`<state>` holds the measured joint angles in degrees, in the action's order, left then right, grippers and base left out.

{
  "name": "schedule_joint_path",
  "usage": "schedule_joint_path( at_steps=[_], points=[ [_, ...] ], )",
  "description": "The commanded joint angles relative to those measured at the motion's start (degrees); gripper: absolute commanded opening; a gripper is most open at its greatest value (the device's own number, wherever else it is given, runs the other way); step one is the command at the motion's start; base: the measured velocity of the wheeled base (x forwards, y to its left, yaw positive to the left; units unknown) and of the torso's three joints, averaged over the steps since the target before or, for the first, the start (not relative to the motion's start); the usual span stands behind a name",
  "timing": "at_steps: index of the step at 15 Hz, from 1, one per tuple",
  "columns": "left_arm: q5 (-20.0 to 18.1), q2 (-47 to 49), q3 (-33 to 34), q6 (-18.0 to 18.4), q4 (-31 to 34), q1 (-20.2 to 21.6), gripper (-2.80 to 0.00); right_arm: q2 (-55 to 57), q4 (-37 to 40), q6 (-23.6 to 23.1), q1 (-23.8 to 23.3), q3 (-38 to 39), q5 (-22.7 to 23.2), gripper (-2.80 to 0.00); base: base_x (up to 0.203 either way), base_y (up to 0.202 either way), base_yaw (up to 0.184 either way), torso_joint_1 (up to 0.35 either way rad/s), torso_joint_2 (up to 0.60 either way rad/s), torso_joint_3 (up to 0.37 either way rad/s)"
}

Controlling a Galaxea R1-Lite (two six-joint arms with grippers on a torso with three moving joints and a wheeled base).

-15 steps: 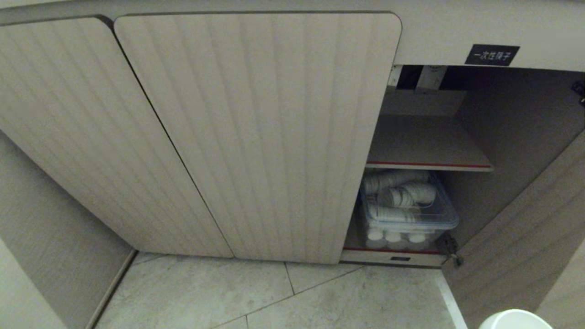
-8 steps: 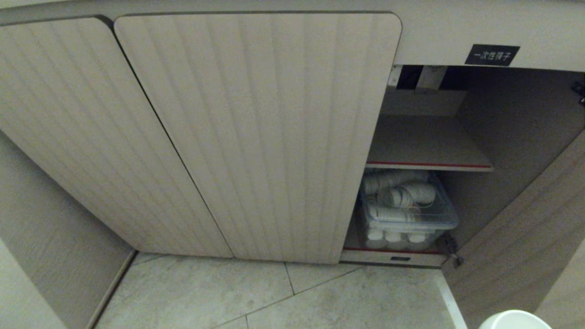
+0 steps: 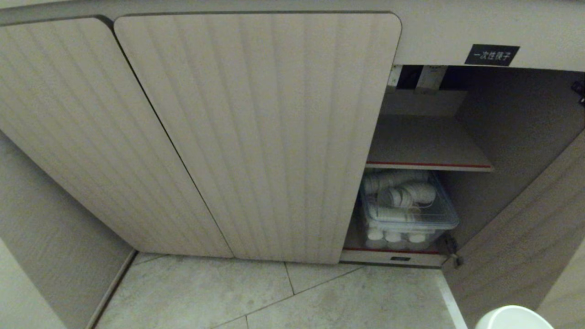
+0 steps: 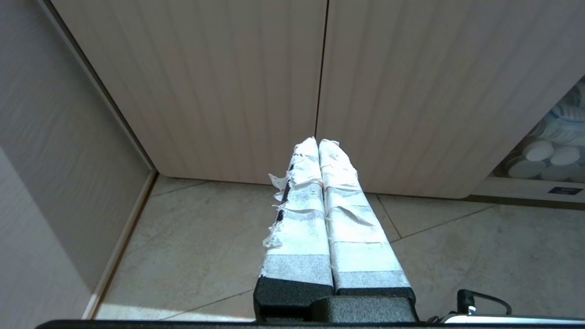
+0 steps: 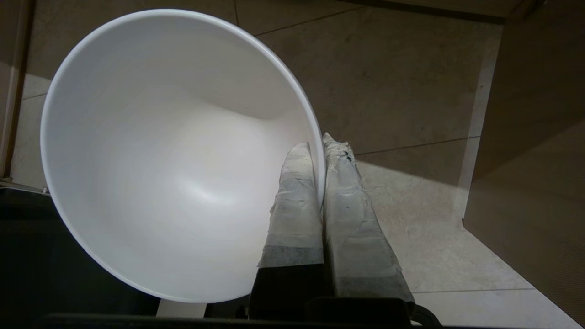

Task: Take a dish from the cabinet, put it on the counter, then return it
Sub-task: Place it on the table

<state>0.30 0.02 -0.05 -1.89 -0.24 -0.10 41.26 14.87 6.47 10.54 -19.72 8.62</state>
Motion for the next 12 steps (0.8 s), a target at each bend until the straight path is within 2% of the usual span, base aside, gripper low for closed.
schedule_joint_path(
  at_steps=[1,12],
  points=[
    [-0.03,-0.02,-0.03,-0.04,-0.02,0.01,-2.8,2.51,0.06,0.03,-0.02,-1.1,-0.02,-2.8,0.0,0.0,0.0,0.0,0.0,0.0],
    [0.05,-0.02,0.05,-0.04,-0.02,0.01,-2.8,2.24,7.06,-0.23,-0.09,-4.95,-0.35,-2.8,0.0,0.0,0.0,0.0,0.0,0.0]
  ],
)
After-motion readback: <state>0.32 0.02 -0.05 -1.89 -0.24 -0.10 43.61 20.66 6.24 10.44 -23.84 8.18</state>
